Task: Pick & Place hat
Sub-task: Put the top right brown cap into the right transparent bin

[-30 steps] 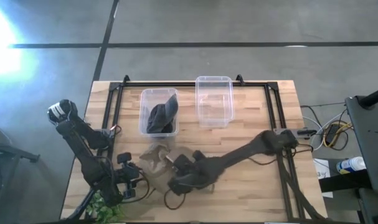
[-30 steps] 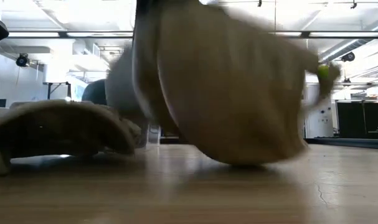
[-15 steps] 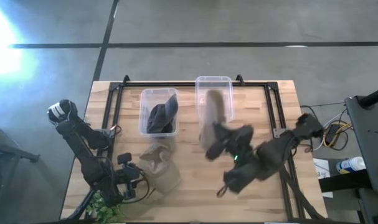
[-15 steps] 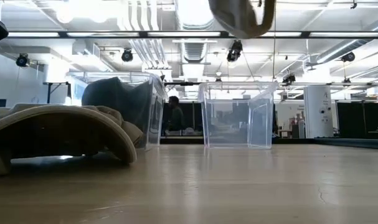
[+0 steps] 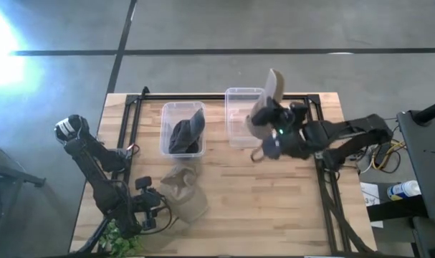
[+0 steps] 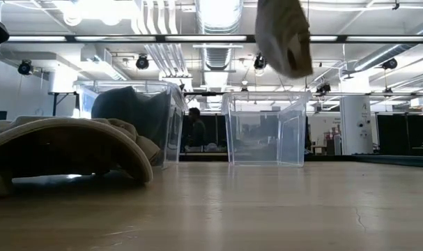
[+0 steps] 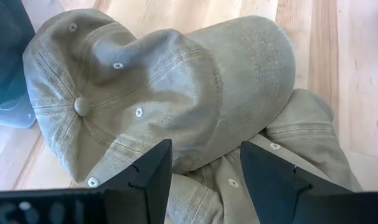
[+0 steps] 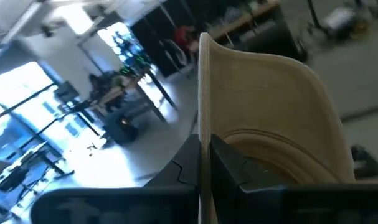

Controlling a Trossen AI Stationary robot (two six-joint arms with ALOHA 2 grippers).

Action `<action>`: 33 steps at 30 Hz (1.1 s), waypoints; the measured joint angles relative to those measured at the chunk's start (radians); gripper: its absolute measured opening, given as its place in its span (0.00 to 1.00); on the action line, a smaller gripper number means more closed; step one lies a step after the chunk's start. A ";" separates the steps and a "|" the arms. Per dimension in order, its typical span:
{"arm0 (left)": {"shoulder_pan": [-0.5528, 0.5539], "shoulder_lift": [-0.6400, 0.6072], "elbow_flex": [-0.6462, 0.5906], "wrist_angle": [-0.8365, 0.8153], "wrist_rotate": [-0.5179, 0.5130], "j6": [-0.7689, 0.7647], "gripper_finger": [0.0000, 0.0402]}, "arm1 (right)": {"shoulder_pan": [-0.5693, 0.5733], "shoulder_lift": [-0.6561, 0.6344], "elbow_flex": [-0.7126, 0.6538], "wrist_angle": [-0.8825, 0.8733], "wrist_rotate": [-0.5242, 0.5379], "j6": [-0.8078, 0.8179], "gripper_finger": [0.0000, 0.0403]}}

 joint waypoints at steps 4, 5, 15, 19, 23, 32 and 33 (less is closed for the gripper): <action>0.001 0.000 0.000 -0.001 -0.002 0.006 0.46 | -0.131 -0.004 -0.071 0.280 -0.169 -0.262 0.03; 0.002 0.000 0.000 0.000 -0.003 0.009 0.46 | -0.165 -0.003 -0.089 0.377 -0.229 -0.378 0.03; 0.002 0.000 0.000 0.000 -0.003 0.001 0.46 | -0.408 -0.045 -0.208 0.884 -0.658 -0.800 0.03; 0.002 -0.001 0.000 0.000 -0.003 0.001 0.46 | -0.415 -0.070 -0.322 0.949 -0.672 -0.679 0.03; 0.002 -0.001 0.000 0.001 -0.006 0.000 0.46 | -0.420 -0.084 -0.494 1.209 -0.728 -0.620 0.03; 0.002 -0.001 0.000 0.002 -0.006 -0.006 0.46 | -0.422 -0.086 -0.773 1.430 -0.644 -0.447 0.03; 0.002 -0.001 0.000 0.002 -0.006 -0.006 0.46 | -0.420 -0.086 -0.785 1.433 -0.632 -0.435 0.03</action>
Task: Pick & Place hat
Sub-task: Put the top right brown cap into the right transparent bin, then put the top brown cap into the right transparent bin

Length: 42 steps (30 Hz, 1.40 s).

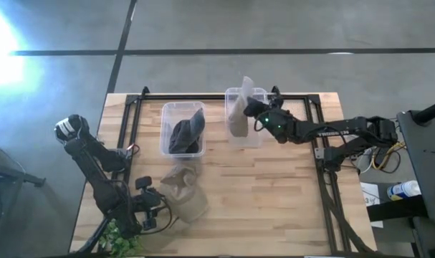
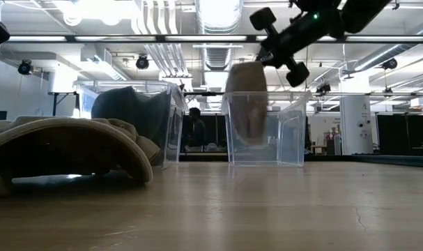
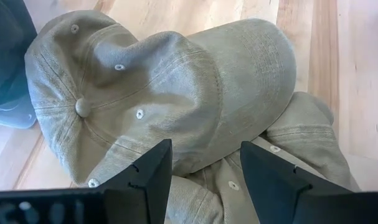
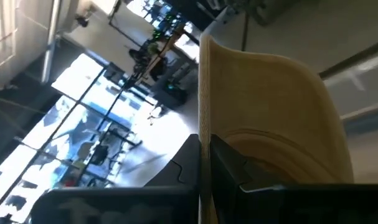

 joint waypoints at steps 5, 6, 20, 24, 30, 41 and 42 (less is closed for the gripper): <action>0.000 0.000 0.000 0.000 0.000 0.000 0.46 | 0.004 -0.004 -0.022 -0.048 0.001 -0.024 0.03; 0.000 0.000 0.000 0.000 0.000 0.000 0.46 | 0.004 -0.005 -0.022 -0.079 -0.011 -0.021 0.03; 0.000 0.000 0.000 0.000 0.000 -0.010 0.46 | 0.009 -0.087 0.010 -0.528 -0.227 0.088 0.31; 0.000 0.000 0.000 0.002 0.000 -0.025 0.46 | 0.020 -0.175 0.017 -0.533 -0.263 0.018 0.36; 0.000 0.000 0.000 0.009 0.021 -0.021 0.46 | 0.085 -0.292 0.097 -0.532 -0.391 -0.148 0.37; 0.062 0.004 0.000 0.012 0.011 0.285 0.46 | 0.537 -0.060 0.238 -0.613 -0.469 0.192 0.35; 0.079 0.006 -0.001 0.017 0.009 0.316 0.46 | 0.578 -0.010 0.246 -0.612 -0.470 0.253 0.35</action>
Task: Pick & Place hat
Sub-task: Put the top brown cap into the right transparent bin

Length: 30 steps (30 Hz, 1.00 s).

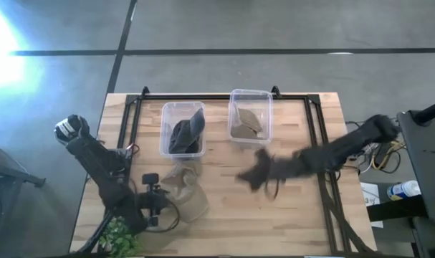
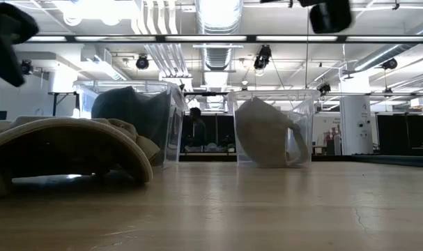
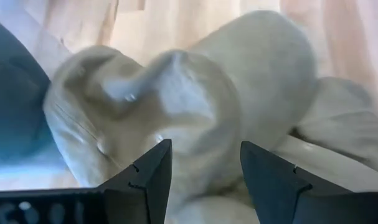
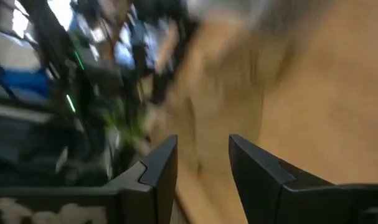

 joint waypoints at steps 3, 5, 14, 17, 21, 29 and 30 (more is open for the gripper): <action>0.059 0.003 -0.019 0.032 0.007 0.084 0.46 | 0.096 0.161 0.018 0.045 -0.003 0.175 0.35; 0.093 0.004 -0.040 0.069 0.039 0.118 0.46 | 0.137 0.272 0.030 0.145 -0.003 0.273 0.35; 0.142 0.004 -0.135 0.173 0.169 0.102 0.46 | 0.164 0.757 0.198 0.681 0.003 0.427 0.35; 0.142 0.004 -0.158 0.197 0.209 0.053 0.46 | 0.147 0.865 0.290 0.680 0.007 0.437 0.35; 0.142 0.004 -0.184 0.275 0.255 -0.002 0.46 | 0.126 0.943 0.364 0.684 0.095 0.438 0.35; 0.139 0.005 -0.222 0.441 0.274 -0.049 0.46 | 0.100 0.938 0.381 0.603 0.160 0.435 0.35; 0.139 0.005 -0.225 0.461 0.273 -0.049 0.46 | 0.096 0.934 0.379 0.583 0.163 0.434 0.35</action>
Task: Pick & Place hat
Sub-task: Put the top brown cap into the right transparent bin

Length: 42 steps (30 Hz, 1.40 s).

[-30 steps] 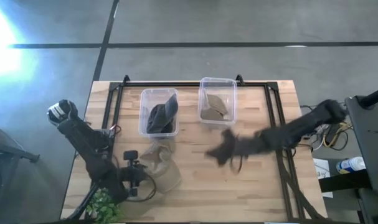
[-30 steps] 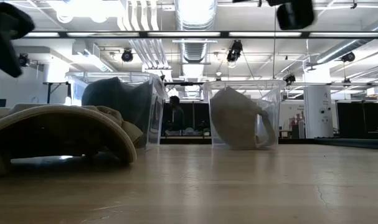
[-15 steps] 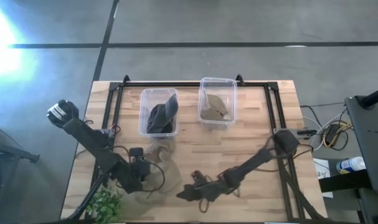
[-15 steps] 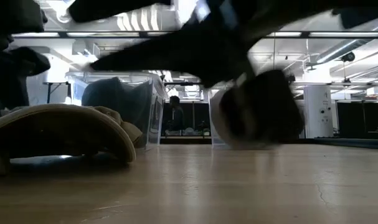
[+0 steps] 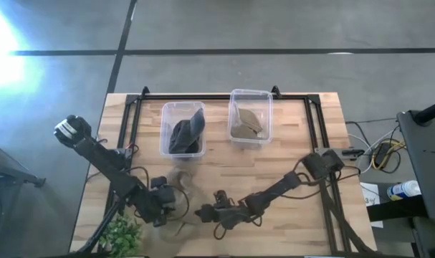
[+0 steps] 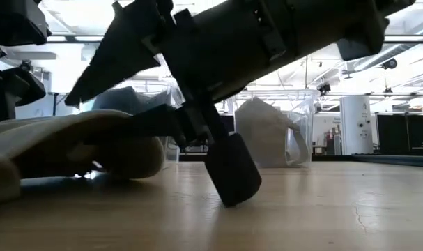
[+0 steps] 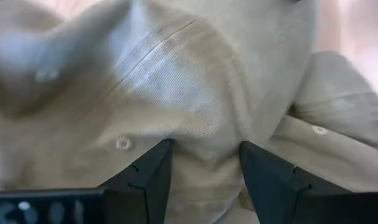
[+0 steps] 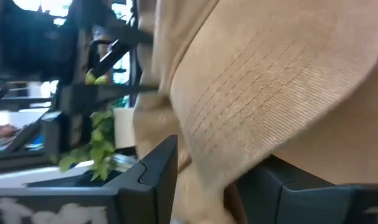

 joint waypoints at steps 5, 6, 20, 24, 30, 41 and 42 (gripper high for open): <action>0.000 0.000 0.000 0.055 -0.004 0.032 0.46 | -0.018 -0.025 -0.005 -0.014 0.019 -0.076 0.33; 0.000 0.000 0.005 0.052 -0.009 0.042 0.46 | -0.021 -0.038 -0.005 -0.019 0.028 -0.098 0.31; -0.005 -0.020 0.370 -0.244 -0.181 0.185 0.46 | 0.009 -0.448 0.003 -0.543 0.095 -0.433 0.04; -0.006 -0.029 0.526 -0.335 -0.266 0.232 0.46 | 0.039 -0.605 0.015 -0.693 0.213 -0.555 0.04; -0.009 -0.040 0.678 -0.348 -0.427 0.368 0.46 | 0.076 -0.771 0.060 -0.955 0.534 -0.706 0.03; -0.019 -0.048 0.668 -0.621 -0.207 0.102 0.46 | -0.061 -0.825 0.124 -1.528 0.519 -0.664 0.03; -0.022 -0.048 0.661 -0.632 -0.154 0.075 0.46 | -0.078 -0.823 0.127 -1.580 0.489 -0.640 0.03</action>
